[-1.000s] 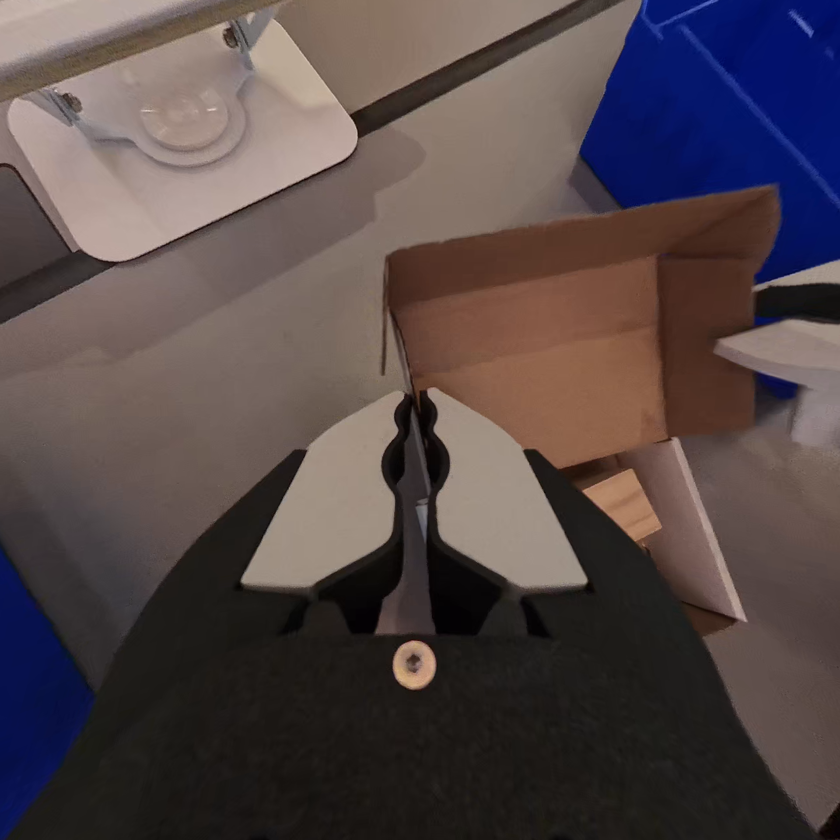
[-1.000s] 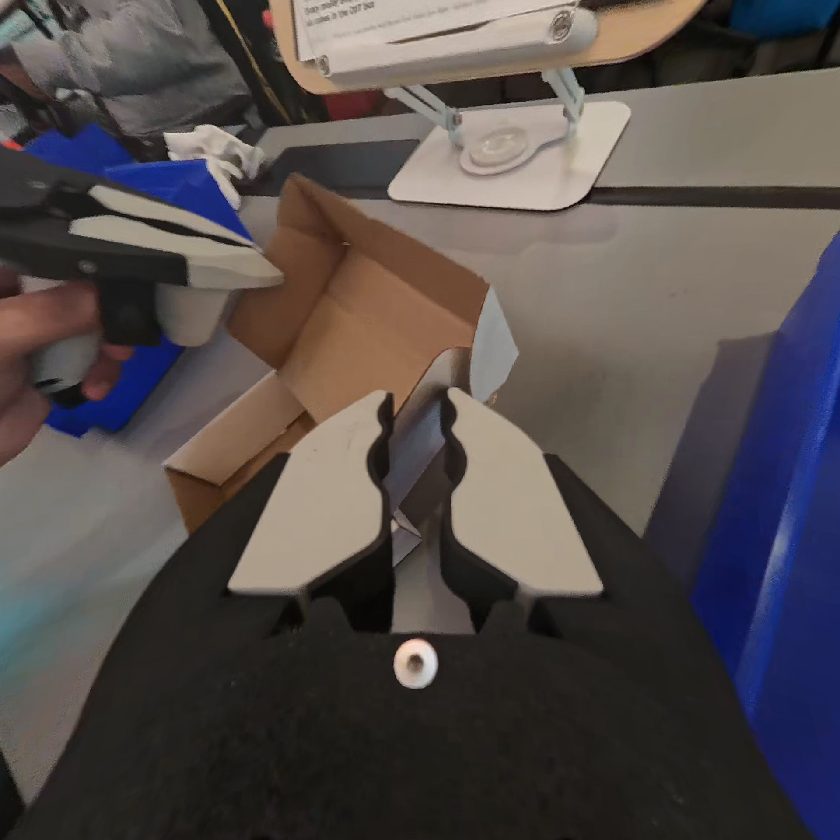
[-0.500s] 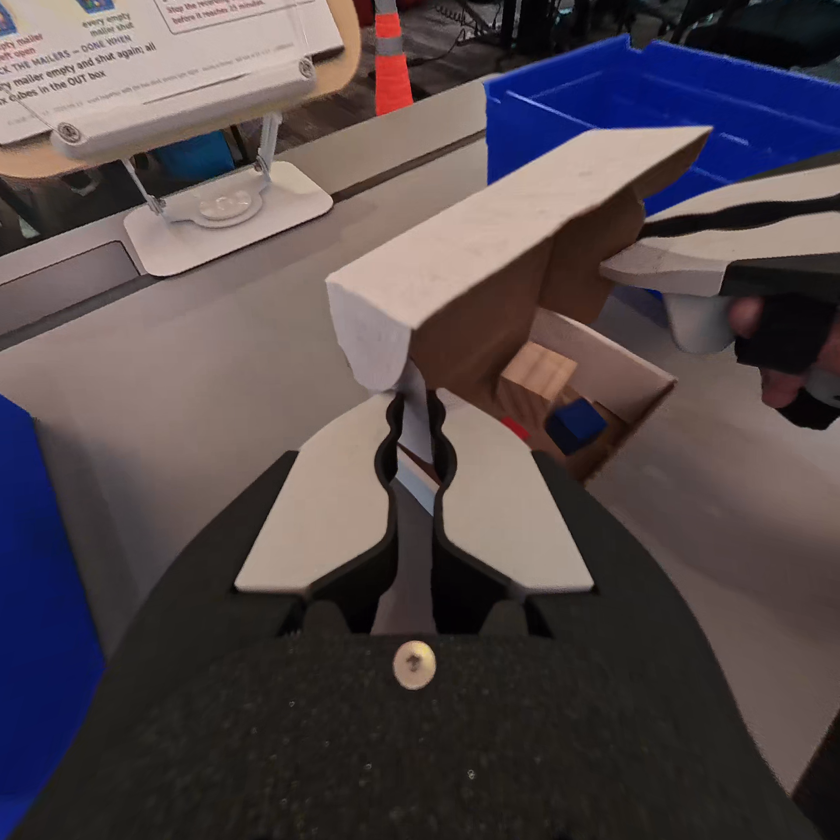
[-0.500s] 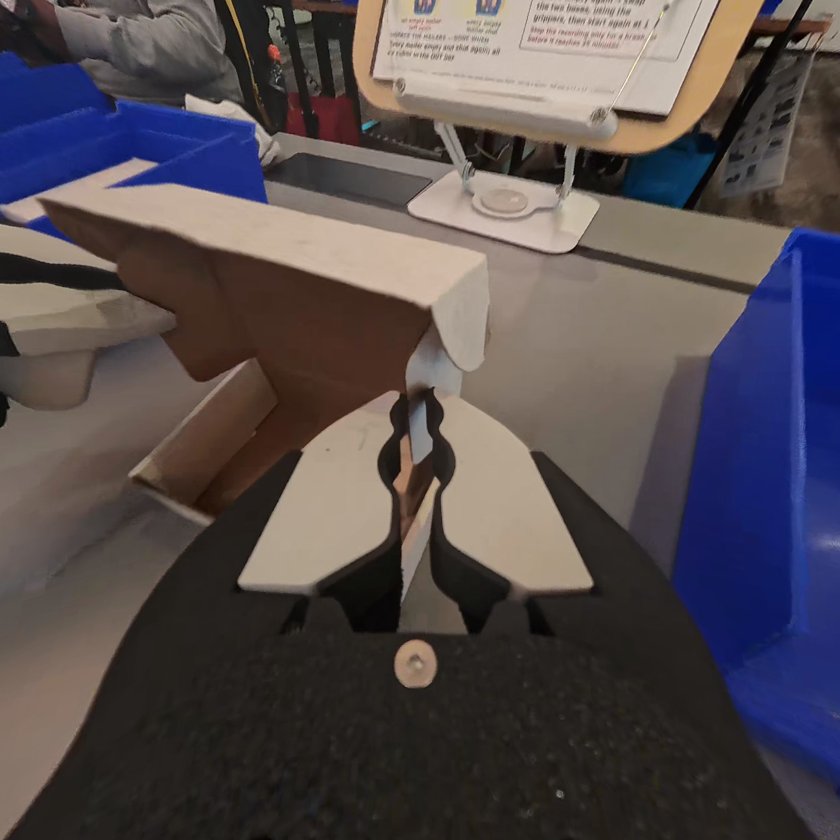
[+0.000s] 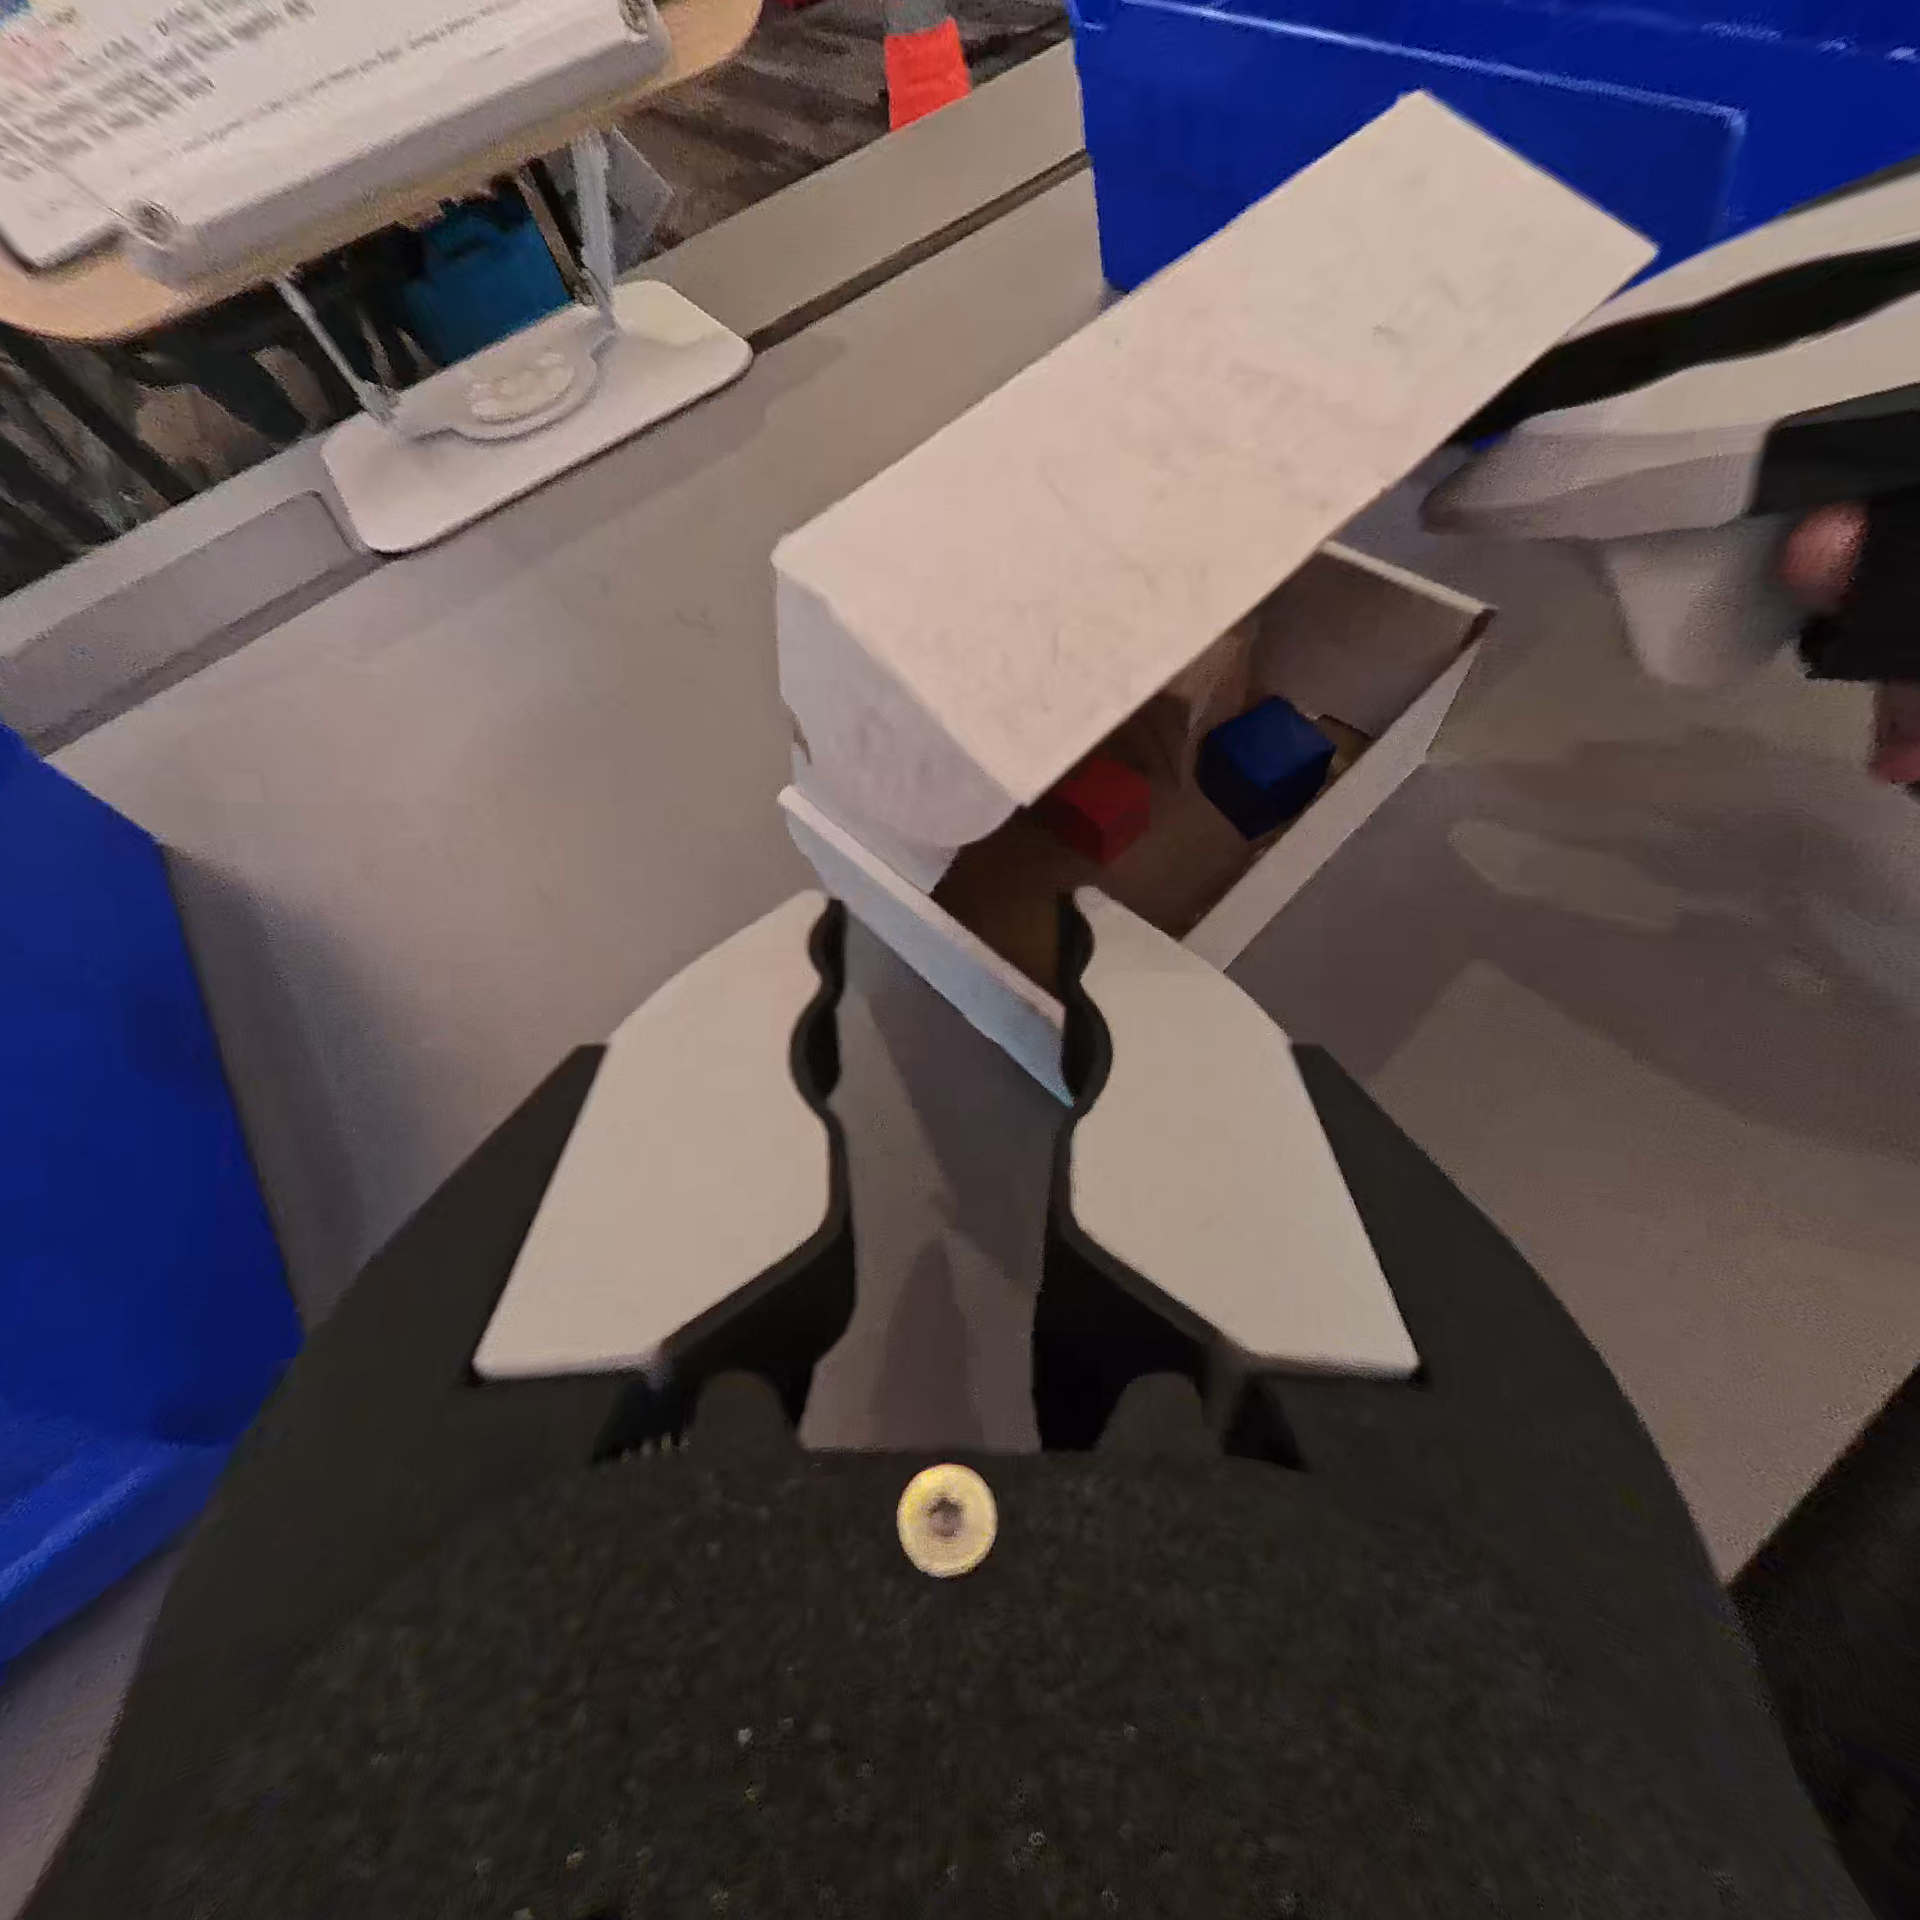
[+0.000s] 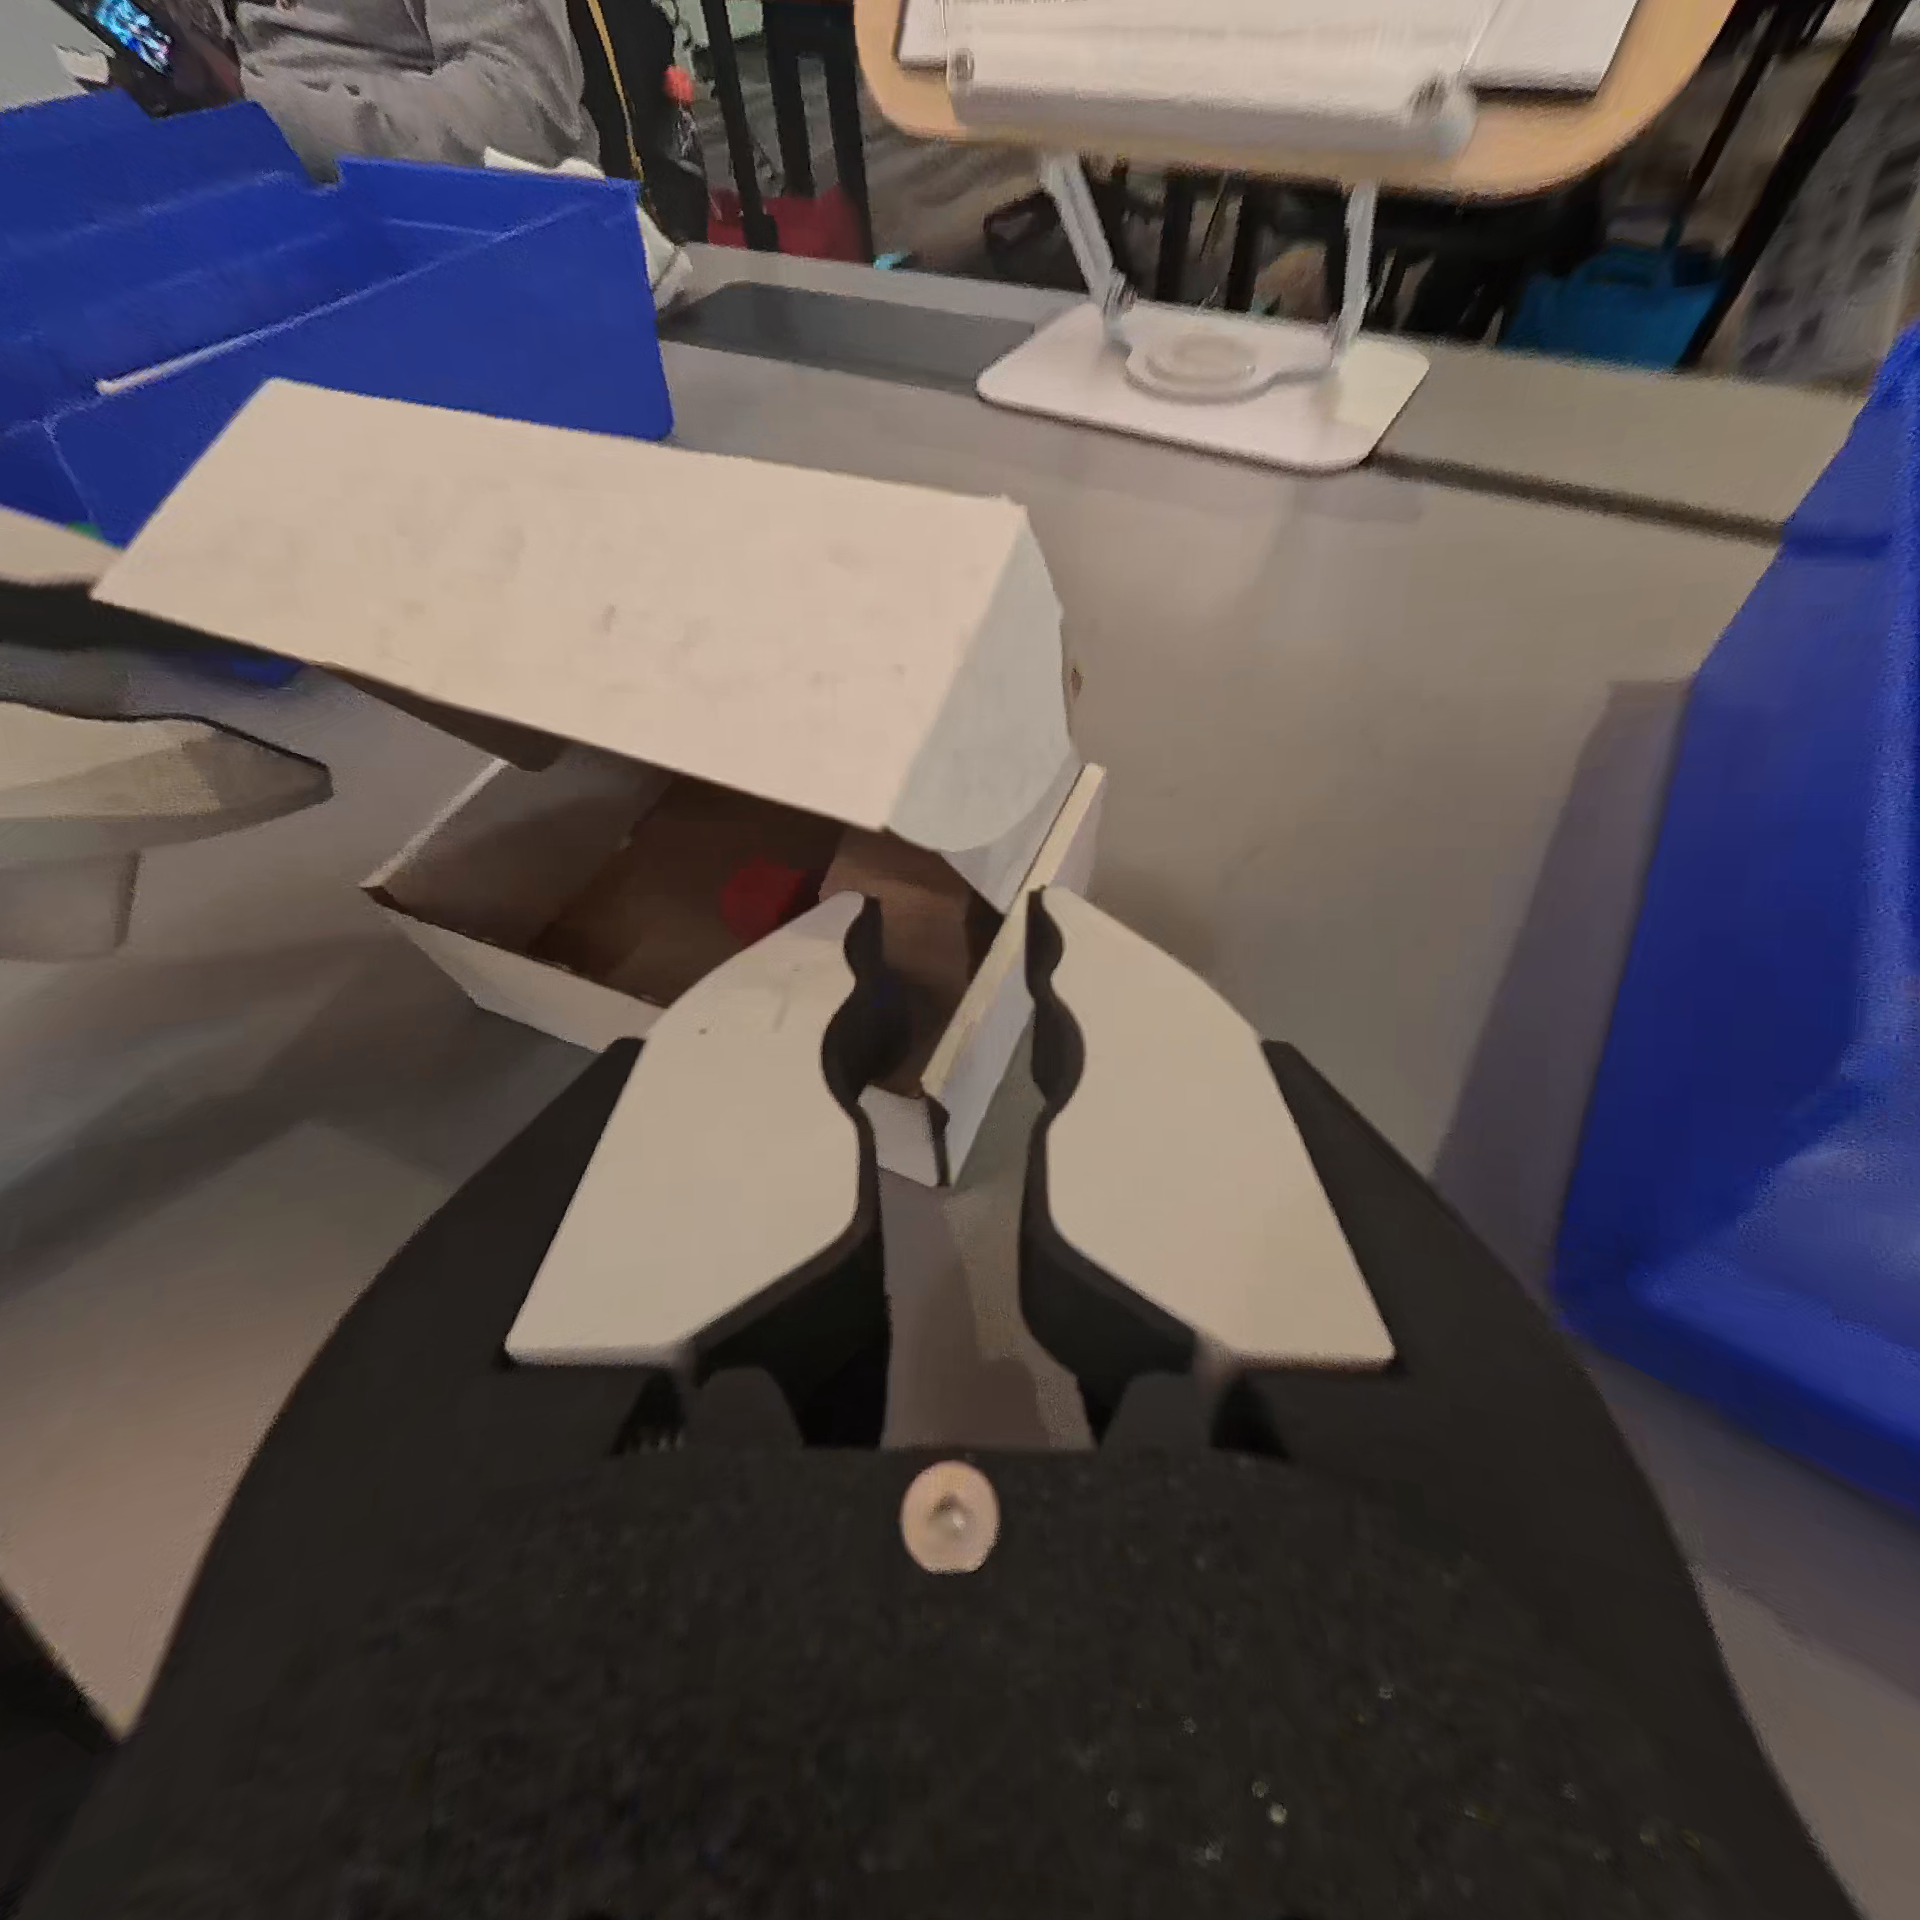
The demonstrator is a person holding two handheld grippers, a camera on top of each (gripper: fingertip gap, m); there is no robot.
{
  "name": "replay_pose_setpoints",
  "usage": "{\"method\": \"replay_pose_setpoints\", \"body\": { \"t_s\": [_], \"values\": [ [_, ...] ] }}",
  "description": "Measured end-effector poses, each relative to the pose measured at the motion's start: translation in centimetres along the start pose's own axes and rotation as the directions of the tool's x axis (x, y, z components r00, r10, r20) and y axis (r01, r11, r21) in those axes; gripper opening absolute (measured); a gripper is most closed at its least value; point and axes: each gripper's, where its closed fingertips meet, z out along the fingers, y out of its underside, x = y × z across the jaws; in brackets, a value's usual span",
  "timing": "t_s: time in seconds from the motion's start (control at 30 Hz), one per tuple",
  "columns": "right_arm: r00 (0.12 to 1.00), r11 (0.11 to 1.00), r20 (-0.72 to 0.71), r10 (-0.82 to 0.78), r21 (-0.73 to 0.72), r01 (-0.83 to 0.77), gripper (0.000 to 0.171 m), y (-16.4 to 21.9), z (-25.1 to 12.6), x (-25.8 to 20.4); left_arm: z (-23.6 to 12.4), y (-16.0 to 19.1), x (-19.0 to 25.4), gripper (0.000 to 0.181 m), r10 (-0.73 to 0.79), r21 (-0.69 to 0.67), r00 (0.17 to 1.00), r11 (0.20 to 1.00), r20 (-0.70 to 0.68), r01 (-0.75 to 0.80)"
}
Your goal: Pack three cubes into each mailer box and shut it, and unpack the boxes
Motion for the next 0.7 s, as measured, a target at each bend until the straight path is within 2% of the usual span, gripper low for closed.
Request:
{"method": "replay_pose_setpoints", "body": {
  "t_s": [0.07, 0.17, 0.27, 0.33, 0.37, 0.5, 0.6, 0.7],
  "values": [
    [0.994, 0.994, -0.048, -0.099, 0.051, 0.102, 0.03, -1.2, -0.6, 0.2, -0.5, -0.8, -0.9, 0.05, 0.05, 0.03, 0.996, 0.998, 0.078, -0.053],
    [0.966, 0.963, -0.112, -0.234, 0.111, 0.246, 0.033, -2.8, -0.9, -0.1, -0.3, -1.9, -0.7, 0.05, 0.123, 0.058, 0.986, 0.99, 0.109, -0.13],
    [0.93, 0.933, -0.168, -0.326, 0.101, 0.345, 0.024, -3.3, -0.2, 0.0, 0.2, -3.0, -1.1, 0.034, 0.194, 0.059, 0.965, 0.977, 0.179, -0.207],
    [0.926, 0.931, -0.184, -0.331, 0.098, 0.352, 0.009, -3.8, -0.2, 0.0, -0.2, -3.7, -0.9, 0.015, 0.194, 0.074, 0.962, 0.975, 0.195, -0.211],
    [0.93, 0.936, -0.172, -0.325, 0.079, 0.342, 0.009, -3.8, -0.3, -0.1, -0.5, -3.6, -0.8, 0.014, 0.189, 0.062, 0.961, 0.977, 0.2, -0.205],
    [0.95, 0.955, -0.106, -0.295, -0.039, 0.293, 0.008, -2.4, -1.8, -1.1, -1.8, -1.9, 0.9, 0.014, 0.163, -0.025, 0.981, 0.987, 0.108, -0.162],
    [0.954, 0.942, -0.039, -0.296, -0.179, 0.285, 0.008, 0.4, -2.6, -2.1, -2.8, 0.3, 2.6, 0.015, 0.097, -0.121, 0.995, 0.988, -0.004, -0.097],
    [0.97, 0.941, 0.019, -0.241, -0.241, 0.238, 0.007, 3.0, -2.8, -2.7, -2.8, 2.8, 4.1, 0.015, 0.033, -0.185, 0.995, 0.981, -0.091, -0.05]
  ]
}}
